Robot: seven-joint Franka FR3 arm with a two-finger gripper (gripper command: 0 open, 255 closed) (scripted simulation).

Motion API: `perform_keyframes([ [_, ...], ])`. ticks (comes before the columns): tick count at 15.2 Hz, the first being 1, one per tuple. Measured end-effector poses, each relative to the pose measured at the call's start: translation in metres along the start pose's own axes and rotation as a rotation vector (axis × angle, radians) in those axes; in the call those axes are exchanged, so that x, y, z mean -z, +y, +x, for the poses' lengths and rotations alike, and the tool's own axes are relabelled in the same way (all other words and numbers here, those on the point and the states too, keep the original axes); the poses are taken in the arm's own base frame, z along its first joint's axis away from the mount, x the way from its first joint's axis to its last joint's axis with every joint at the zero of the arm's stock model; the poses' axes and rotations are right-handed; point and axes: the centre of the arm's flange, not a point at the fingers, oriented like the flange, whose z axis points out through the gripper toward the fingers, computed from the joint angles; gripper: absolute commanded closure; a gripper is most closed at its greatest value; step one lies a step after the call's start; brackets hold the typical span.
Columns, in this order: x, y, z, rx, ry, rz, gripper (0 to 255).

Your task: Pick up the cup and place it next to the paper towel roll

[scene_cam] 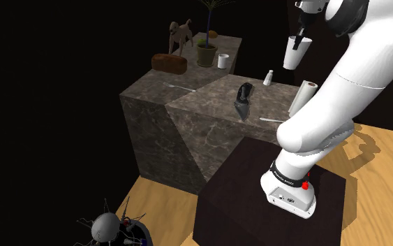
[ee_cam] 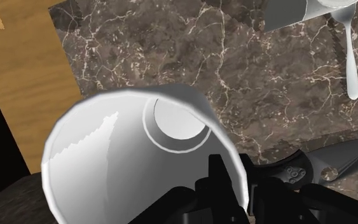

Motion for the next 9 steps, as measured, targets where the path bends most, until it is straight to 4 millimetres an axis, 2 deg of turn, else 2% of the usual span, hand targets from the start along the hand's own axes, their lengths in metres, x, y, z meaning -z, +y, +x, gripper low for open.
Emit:
perform_keyframes([
  [9,-0.047,-0.008,-0.001,0.000,0.000,0.000,255],
])
